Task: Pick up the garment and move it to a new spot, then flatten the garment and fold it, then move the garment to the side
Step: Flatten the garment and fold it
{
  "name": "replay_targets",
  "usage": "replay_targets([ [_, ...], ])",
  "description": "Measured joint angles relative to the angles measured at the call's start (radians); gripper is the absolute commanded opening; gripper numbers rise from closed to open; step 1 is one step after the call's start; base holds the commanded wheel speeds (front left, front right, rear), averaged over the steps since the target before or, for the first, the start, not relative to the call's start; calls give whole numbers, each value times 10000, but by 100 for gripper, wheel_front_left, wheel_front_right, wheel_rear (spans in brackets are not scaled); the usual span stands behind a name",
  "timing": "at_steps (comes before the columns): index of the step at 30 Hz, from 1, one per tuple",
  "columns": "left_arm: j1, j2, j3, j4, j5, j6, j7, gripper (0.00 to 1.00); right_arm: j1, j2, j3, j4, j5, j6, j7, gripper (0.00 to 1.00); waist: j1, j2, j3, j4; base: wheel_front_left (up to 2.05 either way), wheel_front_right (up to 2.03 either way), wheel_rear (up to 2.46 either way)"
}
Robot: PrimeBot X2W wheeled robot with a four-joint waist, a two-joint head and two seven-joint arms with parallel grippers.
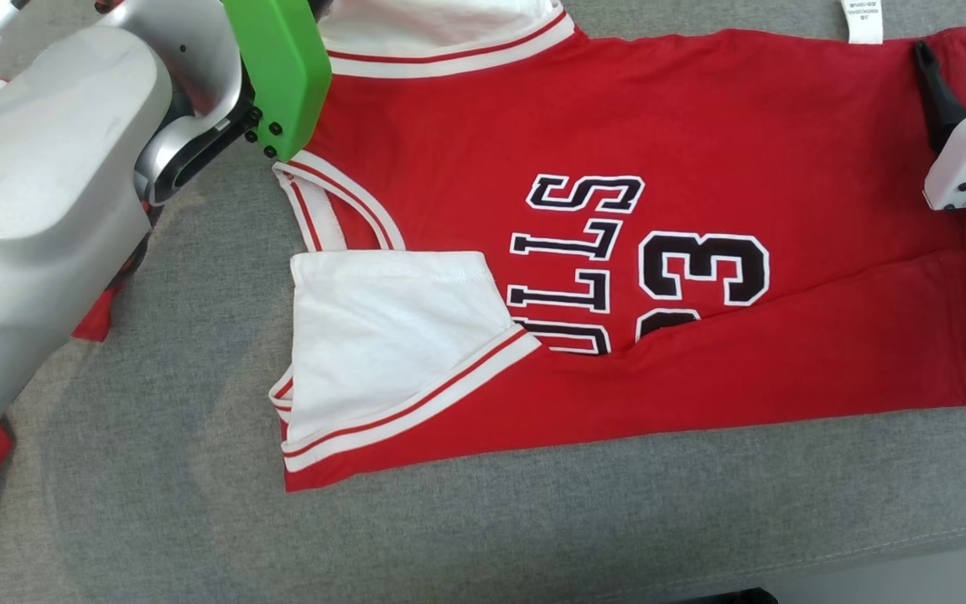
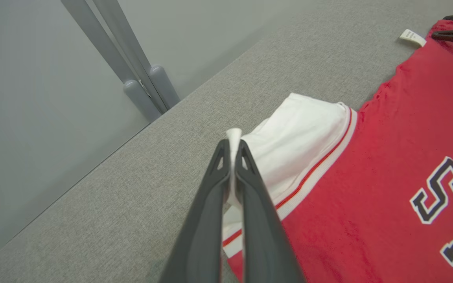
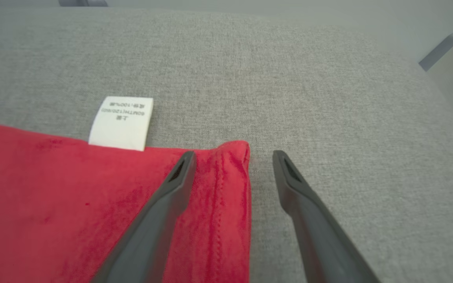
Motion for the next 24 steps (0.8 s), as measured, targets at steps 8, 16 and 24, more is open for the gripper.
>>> replay_targets([
  [8,2,6,-67,-134,52,6,-4,0,-532,-113,535,610,445,0,-77,100,0,0,268,94,0,0,0],
  [16,36,153,-25,228,82,221,-284,0,-699,-38,1225,715,1177,8,-25,0,0,0,168,56,0,0,0],
  [24,54,176,284,853,159,593,-1028,0,-1017,-297,1739,717,1333,8,-1091,0,0,0,-14,-17,0,0,0],
])
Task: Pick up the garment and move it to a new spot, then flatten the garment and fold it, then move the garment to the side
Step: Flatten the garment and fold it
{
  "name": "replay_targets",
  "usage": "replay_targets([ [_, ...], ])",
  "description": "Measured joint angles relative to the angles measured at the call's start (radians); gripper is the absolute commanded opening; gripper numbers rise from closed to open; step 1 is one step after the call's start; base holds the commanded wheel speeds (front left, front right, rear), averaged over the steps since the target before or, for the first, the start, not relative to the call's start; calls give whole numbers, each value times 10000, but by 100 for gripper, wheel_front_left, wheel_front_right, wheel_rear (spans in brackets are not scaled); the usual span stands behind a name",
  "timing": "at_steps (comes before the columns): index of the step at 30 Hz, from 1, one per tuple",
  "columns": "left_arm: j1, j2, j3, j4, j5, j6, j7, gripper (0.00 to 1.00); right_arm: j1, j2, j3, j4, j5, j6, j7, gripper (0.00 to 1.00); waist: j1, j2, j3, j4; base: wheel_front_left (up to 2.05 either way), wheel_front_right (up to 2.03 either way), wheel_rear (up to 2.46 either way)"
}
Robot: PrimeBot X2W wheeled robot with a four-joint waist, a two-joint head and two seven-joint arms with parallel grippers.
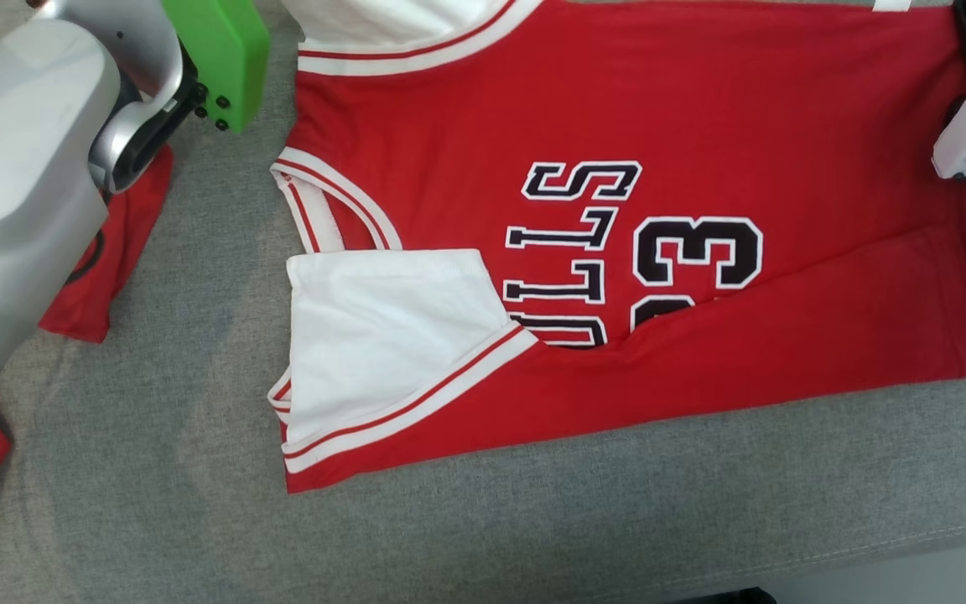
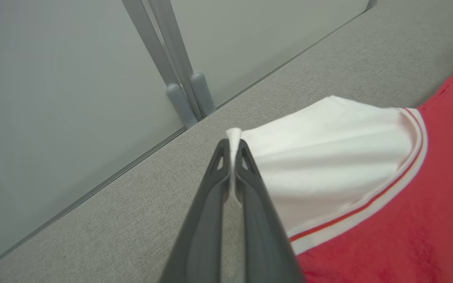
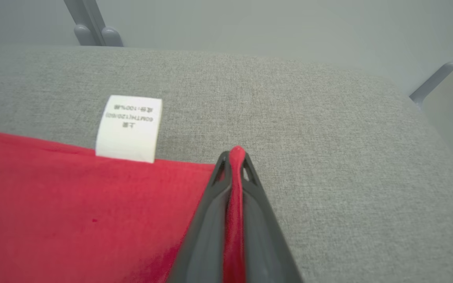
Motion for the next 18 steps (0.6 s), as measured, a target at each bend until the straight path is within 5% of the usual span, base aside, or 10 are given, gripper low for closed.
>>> replay_targets([
  [9,-406,-502,293,1043,242,351,-1147,0,-661,-157,-12,10,-140,0,-681,0,0,0,241,89,0,0,0],
  [18,-262,-892,157,1933,357,151,-2077,0,-93,-226,-637,-767,-616,0,-732,0,0,0,-15,239,0,0,0],
])
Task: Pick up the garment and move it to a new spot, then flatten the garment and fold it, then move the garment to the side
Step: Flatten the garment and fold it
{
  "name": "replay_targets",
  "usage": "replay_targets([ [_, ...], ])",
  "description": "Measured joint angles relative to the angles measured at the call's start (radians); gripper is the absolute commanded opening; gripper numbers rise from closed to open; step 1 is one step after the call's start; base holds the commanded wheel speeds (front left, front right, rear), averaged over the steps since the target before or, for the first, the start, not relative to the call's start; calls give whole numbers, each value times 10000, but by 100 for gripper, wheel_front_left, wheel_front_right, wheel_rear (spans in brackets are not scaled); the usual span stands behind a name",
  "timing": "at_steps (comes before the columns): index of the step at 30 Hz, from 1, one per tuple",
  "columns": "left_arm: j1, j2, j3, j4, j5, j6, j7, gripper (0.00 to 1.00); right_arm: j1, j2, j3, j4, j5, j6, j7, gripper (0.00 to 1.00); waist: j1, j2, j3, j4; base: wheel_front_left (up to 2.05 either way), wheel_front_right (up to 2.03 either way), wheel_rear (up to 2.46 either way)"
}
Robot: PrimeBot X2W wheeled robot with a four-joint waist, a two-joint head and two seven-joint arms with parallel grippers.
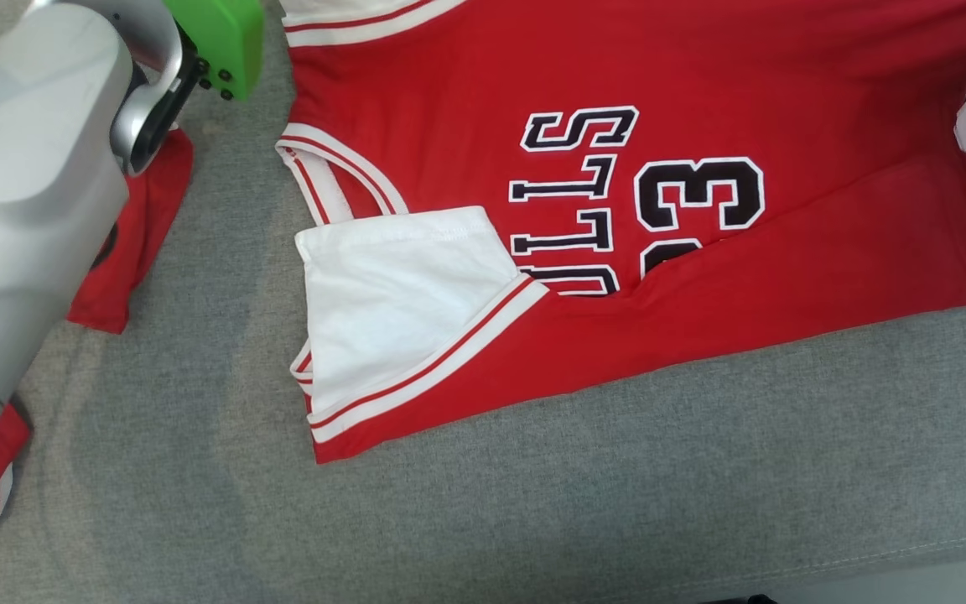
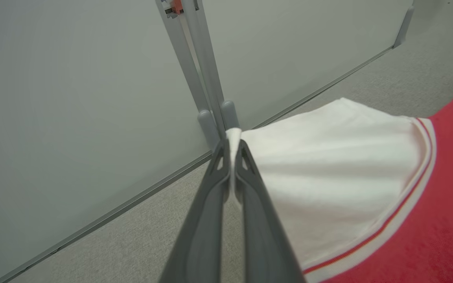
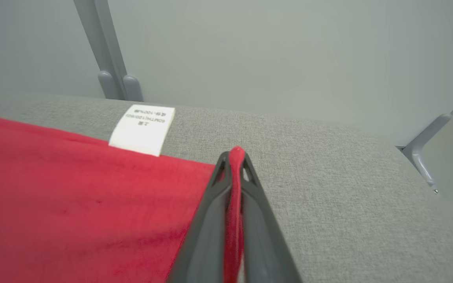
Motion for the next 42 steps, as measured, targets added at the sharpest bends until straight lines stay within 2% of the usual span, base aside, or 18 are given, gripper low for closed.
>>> replay_targets([
  [9,920,-58,-380,-69,-19,-293,-205,0,1306,-113,-596,-779,-357,0,0,0,0,0,-790,160,0,0,0],
  [17,2050,464,-771,-1306,-201,-385,88,0,2680,-474,-742,-1394,-184,0,0,0,0,0,-1527,370,0,0,0],
  [33,4516,2995,-1411,-5530,-851,109,2111,0,4201,-1421,928,-2314,1476,0,0,0,0,0,-2363,594,0,0,0],
  [36,4807,3312,-1498,-6190,-989,109,2589,0,4216,-1557,1271,-2487,1758,0,-2,0,0,0,-2418,554,0,0,0],
  [42,5186,3597,-1582,-7099,-1244,10,3354,0,4265,-1791,1902,-2556,2132,0,-2,0,-1,0,-2474,492,0,0,0],
])
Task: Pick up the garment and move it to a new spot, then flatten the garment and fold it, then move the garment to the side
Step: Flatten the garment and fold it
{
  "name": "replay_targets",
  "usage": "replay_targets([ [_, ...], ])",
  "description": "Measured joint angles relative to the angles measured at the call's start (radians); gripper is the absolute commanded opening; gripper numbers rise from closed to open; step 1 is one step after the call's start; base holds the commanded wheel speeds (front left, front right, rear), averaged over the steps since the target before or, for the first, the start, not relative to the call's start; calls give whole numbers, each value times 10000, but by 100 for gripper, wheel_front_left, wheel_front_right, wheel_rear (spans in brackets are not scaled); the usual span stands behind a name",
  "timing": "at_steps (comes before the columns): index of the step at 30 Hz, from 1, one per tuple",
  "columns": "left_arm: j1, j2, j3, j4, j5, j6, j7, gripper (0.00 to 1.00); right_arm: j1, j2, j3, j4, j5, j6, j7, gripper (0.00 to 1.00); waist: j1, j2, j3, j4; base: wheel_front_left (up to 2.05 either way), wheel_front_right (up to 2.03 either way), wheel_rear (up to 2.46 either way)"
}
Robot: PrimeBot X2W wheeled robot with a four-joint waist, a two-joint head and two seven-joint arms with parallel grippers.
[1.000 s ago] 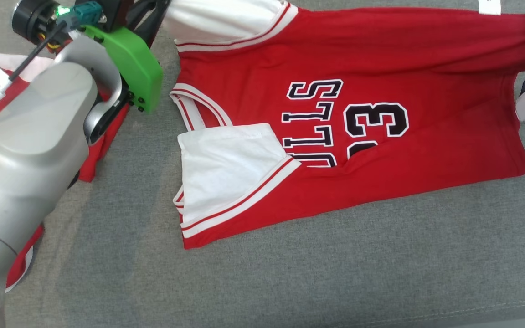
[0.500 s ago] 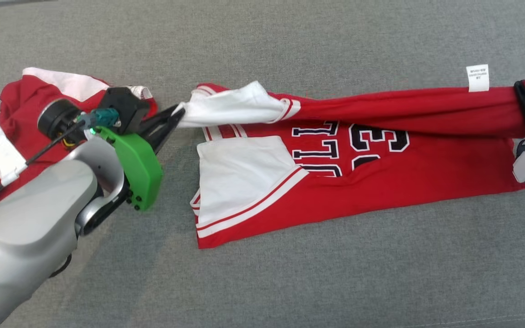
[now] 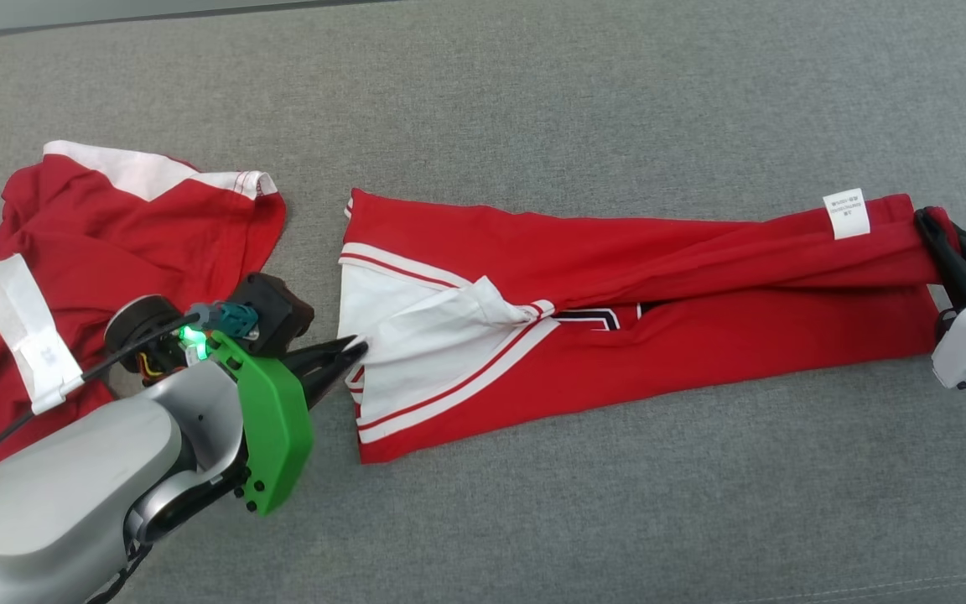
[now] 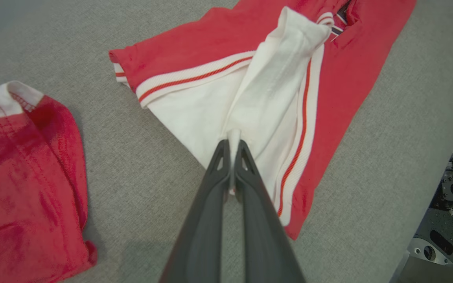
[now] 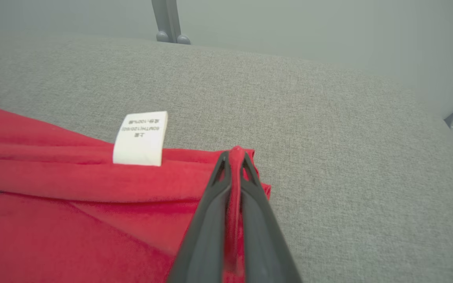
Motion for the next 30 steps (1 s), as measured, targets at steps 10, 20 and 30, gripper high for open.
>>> replay_targets([
  [10,437,261,-59,-625,-337,-171,700,0,102,-387,1001,-282,692,0,2,0,0,0,-144,-156,0,0,0],
  [20,864,263,-86,-727,-700,-272,1055,4,295,-901,2140,-430,2011,0,203,36,0,0,-423,-345,0,0,0],
  [30,1289,-88,-6,-510,-694,-59,491,100,244,-1569,2840,-623,3010,0,366,100,0,0,-705,-490,0,0,0],
])
